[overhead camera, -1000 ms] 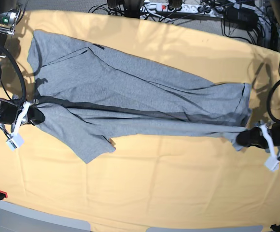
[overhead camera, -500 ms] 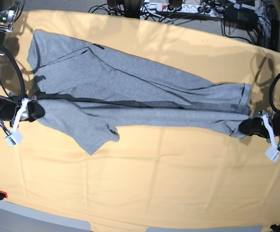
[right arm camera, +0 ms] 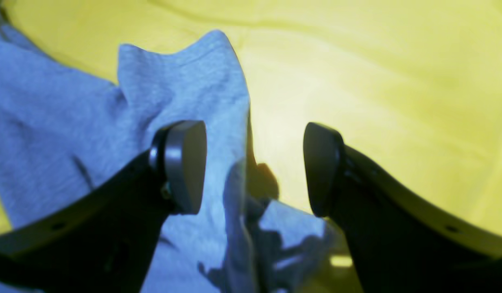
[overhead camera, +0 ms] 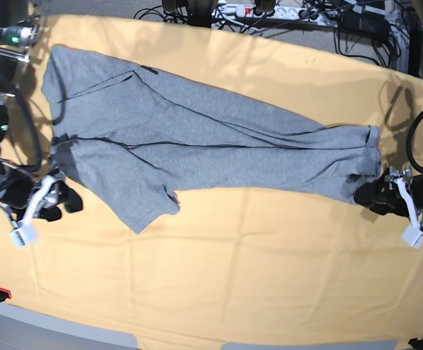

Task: Layout the t-shirt on the table in an organized manner, then fold the t-shirt properly
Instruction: 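Release the hem and press the folded edge flat with the right gripper, then grasp the shirt's end with the left gripper while right holds the collar end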

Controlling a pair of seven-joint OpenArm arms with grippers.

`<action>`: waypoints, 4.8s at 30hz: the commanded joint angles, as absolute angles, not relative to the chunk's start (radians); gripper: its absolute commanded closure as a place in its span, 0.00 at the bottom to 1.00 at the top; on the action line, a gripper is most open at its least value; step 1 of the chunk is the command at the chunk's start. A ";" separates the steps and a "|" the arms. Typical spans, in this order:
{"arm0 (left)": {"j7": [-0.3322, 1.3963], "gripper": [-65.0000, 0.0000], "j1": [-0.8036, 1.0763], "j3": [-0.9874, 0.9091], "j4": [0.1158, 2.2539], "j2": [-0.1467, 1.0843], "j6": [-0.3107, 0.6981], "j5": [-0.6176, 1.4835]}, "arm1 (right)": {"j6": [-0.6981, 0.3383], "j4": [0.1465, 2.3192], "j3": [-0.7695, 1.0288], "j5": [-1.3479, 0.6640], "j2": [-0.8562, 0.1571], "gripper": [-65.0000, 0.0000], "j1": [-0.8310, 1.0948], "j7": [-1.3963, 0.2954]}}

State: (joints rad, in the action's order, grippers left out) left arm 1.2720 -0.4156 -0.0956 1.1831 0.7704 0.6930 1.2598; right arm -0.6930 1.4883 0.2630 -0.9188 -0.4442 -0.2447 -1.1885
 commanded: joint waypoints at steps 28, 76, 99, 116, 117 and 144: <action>1.250 0.40 -0.441 -0.105 1.196 0.795 0.698 1.285 | -0.698 0.835 0.268 -0.680 -0.177 0.46 -0.532 -1.071; 1.235 0.40 -0.511 -0.106 1.196 0.804 0.698 1.284 | -0.698 1.996 0.278 -1.273 -0.413 1.00 0.318 -1.396; 1.235 0.40 -0.543 -0.191 1.187 0.923 0.698 1.284 | -0.698 2.178 0.505 -1.326 -0.430 0.63 0.340 -1.396; 1.201 0.40 -0.340 -0.526 1.026 0.889 0.651 1.208 | -0.698 1.901 0.274 -0.740 -0.329 1.00 0.336 -1.032; 1.200 0.40 -0.331 -0.526 1.000 0.883 0.653 1.209 | -0.698 1.899 0.268 -0.717 -0.329 1.00 0.336 -1.032; 1.251 0.40 -0.319 -0.190 0.785 0.675 0.698 1.249 | -0.698 1.899 0.265 -0.702 -0.330 1.00 0.335 -1.040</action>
